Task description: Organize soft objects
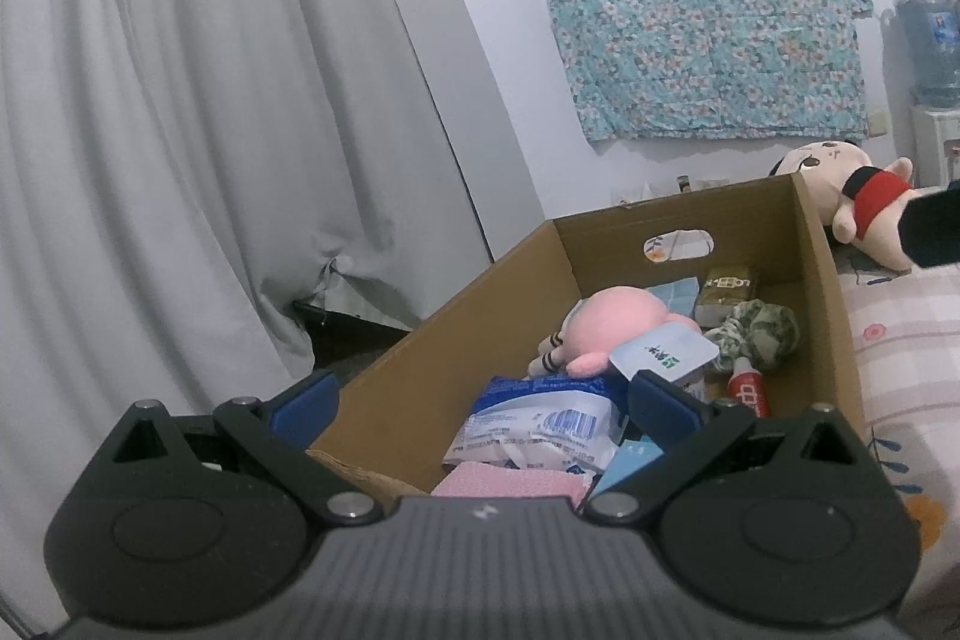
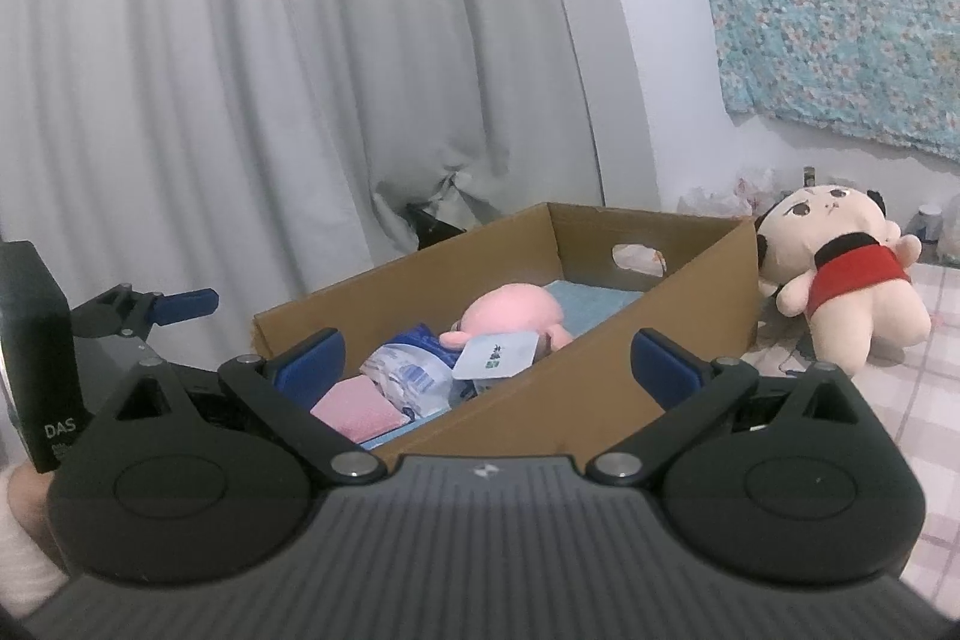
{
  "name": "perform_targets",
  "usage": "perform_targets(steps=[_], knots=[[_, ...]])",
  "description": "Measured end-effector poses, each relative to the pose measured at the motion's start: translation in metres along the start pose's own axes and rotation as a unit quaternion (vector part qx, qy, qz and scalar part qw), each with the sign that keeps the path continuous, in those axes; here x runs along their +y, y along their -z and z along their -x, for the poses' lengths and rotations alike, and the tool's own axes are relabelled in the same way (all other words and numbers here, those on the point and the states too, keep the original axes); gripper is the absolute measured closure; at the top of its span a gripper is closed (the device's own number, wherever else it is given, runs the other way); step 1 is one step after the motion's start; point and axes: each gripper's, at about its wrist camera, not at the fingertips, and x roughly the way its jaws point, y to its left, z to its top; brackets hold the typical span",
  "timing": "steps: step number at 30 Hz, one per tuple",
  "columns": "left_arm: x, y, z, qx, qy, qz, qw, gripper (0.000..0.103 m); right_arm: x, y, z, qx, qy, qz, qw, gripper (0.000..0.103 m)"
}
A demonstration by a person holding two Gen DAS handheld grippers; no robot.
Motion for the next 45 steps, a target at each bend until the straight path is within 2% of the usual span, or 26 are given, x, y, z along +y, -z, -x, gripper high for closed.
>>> perform_targets(steps=[16,23,36,45], knots=[[-0.003,0.0,0.001,0.008,-0.005,0.006,0.9999,0.0,0.003,0.0,0.001,0.005,-0.008,0.005,1.0,0.001],[-0.004,0.001,-0.004,0.018,-0.011,-0.006,0.9998,0.0,0.003,0.0,0.002,0.009,-0.006,0.002,1.0,0.001],[0.016,0.001,-0.016,0.057,0.026,0.073,0.9953,0.0,-0.001,-0.004,0.007,-0.004,-0.003,-0.009,1.0,0.001],[0.008,0.001,-0.01,0.054,0.022,0.054,0.9969,0.0,0.003,0.0,0.005,0.001,-0.001,-0.003,1.0,0.001]])
